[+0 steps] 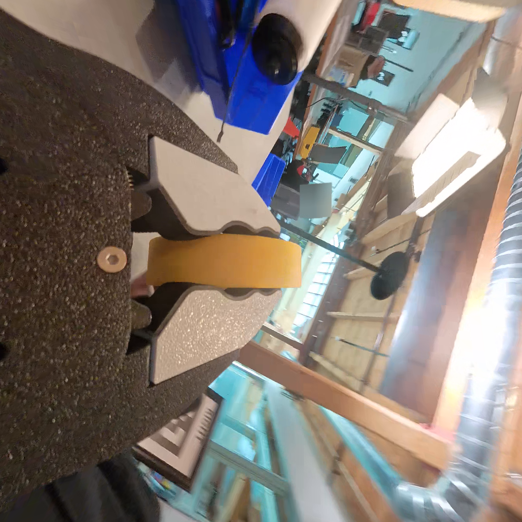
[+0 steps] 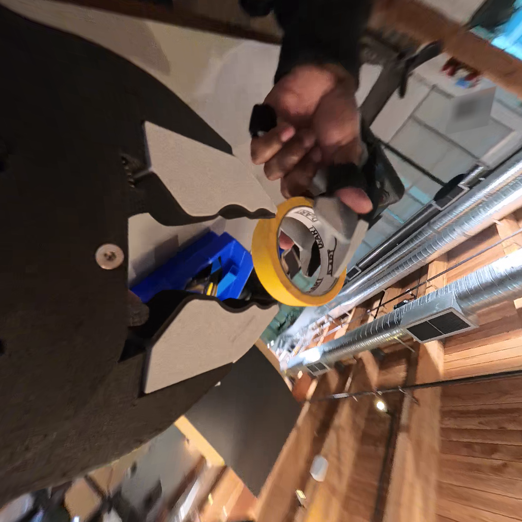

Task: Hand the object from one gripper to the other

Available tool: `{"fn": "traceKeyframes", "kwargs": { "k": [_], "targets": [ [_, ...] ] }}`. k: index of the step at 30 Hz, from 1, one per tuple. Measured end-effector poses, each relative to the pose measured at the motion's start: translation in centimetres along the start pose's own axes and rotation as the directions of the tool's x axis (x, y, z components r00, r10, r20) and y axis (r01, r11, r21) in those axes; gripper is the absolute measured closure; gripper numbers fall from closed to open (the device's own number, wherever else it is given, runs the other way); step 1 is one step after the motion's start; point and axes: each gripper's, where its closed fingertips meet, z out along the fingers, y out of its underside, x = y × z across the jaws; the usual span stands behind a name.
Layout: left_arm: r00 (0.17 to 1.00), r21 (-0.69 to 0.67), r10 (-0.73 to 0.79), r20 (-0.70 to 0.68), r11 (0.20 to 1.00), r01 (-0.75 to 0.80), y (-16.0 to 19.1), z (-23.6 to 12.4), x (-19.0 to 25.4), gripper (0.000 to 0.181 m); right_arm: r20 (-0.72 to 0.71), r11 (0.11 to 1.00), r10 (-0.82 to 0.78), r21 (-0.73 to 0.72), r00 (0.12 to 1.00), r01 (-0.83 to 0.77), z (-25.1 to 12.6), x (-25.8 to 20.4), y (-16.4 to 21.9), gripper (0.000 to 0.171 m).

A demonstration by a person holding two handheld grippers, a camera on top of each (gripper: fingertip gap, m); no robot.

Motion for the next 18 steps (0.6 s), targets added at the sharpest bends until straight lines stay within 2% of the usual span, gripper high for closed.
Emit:
{"fn": "traceKeyframes", "kwargs": {
  "k": [4, 6, 8, 10, 12, 18],
  "targets": [
    [0.943, 0.070, -0.329, 0.046, 0.943, 0.326, 0.5, -0.1, -1.9, 0.148, -0.058, 0.920, -0.389, -0.088, 0.920, 0.383, 0.8, -1.7, 0.4, 0.112],
    [0.900, 0.072, -0.434, 0.040, 0.900, 0.431, 0.9, 0.0, -2.1, 0.148, -0.064, 0.826, -0.557, -0.151, 0.828, 0.543, 1.1, -2.2, 1.1, 0.109],
    [0.878, 0.073, -0.476, 0.051, 0.879, 0.472, 1.2, 0.1, -2.1, 0.148, -0.053, 0.724, -0.680, -0.209, 0.731, 0.658, 1.5, -2.5, 1.9, 0.107],
    [0.873, 0.057, -0.480, 0.092, 0.877, 0.476, 1.7, 0.1, -2.1, 0.148, -0.054, 0.657, -0.743, -0.252, 0.667, 0.711, 1.7, -2.4, 2.4, 0.105],
    [0.867, 0.042, -0.481, 0.127, 0.876, 0.480, 2.2, 0.2, -2.0, 0.148, -0.057, 0.633, -0.763, -0.265, 0.643, 0.728, 1.7, -2.3, 2.5, 0.106],
    [0.811, -0.015, -0.562, 0.163, 0.820, 0.572, 4.9, 1.0, -1.8, 0.148, -0.086, 0.601, -0.791, -0.297, 0.606, 0.742, 1.5, -1.5, 2.5, 0.131]
  ]
}}
